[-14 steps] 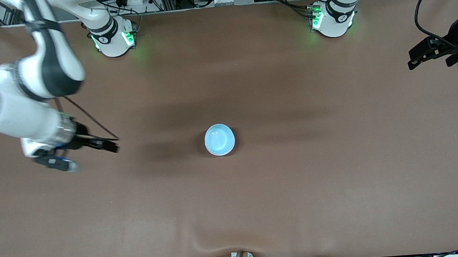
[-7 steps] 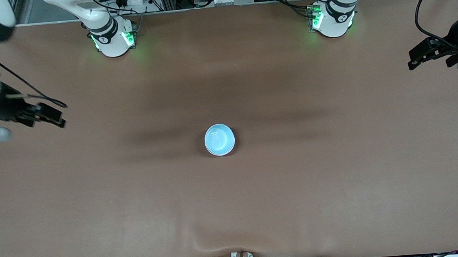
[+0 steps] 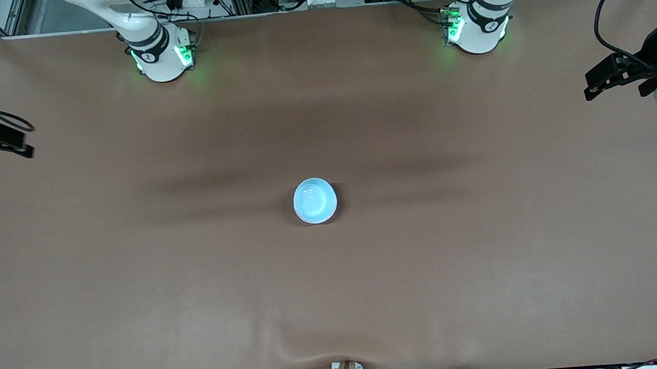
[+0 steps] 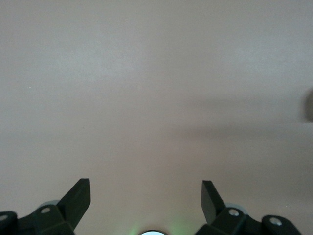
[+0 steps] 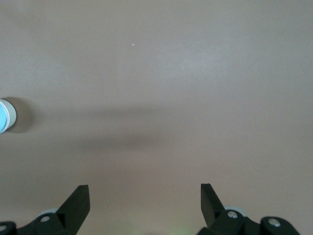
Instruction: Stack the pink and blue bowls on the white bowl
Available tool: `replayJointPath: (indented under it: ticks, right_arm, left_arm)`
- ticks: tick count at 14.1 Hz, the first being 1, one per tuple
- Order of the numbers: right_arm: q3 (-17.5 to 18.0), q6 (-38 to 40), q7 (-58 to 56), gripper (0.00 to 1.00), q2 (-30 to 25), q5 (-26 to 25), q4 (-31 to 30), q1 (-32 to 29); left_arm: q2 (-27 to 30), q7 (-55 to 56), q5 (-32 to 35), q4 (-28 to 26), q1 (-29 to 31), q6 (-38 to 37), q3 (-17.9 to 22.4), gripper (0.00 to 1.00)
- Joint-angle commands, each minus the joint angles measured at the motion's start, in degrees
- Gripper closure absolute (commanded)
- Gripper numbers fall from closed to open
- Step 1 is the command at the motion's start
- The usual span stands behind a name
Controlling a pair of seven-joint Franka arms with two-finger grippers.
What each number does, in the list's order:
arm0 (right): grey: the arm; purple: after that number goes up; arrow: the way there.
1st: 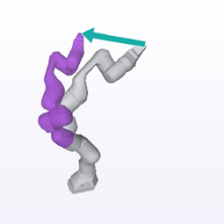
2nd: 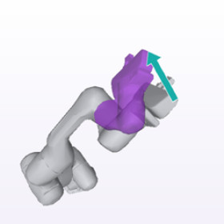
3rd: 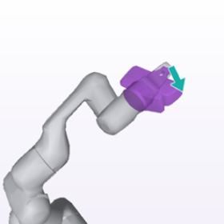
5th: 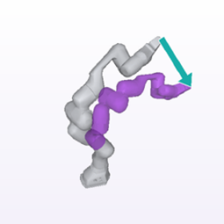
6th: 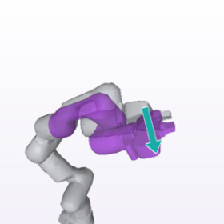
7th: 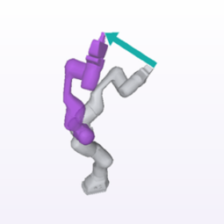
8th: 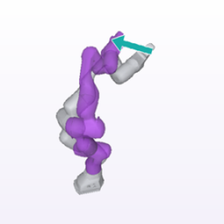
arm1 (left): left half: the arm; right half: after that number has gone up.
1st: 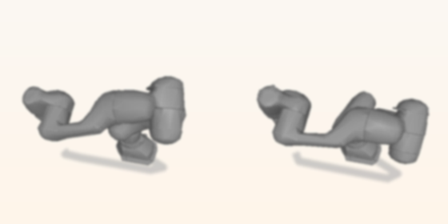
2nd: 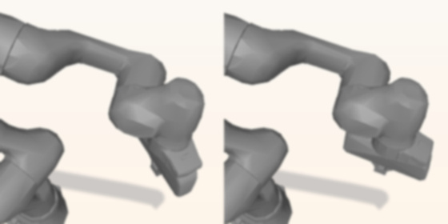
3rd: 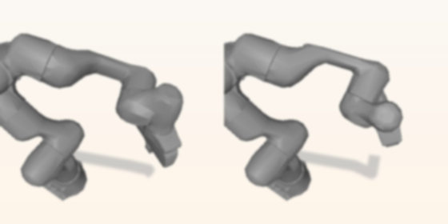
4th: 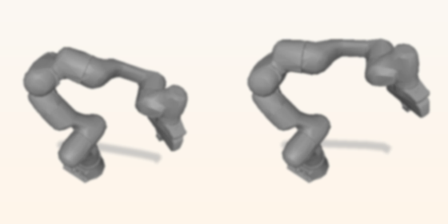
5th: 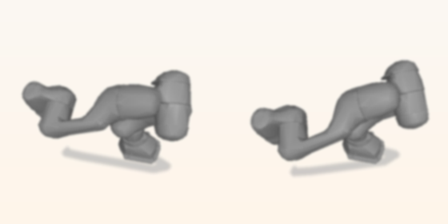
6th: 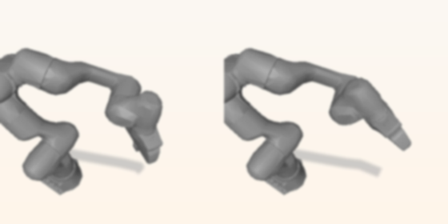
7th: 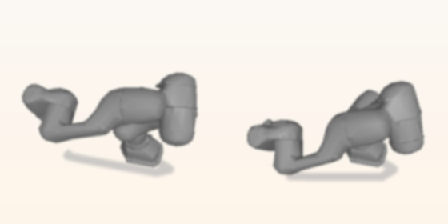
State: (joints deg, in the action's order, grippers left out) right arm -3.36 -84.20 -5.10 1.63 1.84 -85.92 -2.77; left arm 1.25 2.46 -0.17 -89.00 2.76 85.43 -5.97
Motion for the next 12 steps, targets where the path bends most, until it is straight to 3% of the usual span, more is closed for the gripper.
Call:
replayJointPath:
  ticks: [1, 12]
  right_arm:
    - [0.1, 1.2, -1.6, 0.00, 0.5, 0.0, 1.5, -0.3]
    - [0.3, 1.2, 1.6, 0.00, -0.1, 0.1, 0.9, 0.0]
  left_arm:
    - [-0.6, -0.8, 0.2, 1.1, 0.5, -0.7, -0.8, 0.00]
    - [-0.8, -0.9, 0.2, 1.1, 0.7, -1.1, -0.8, 0.00]
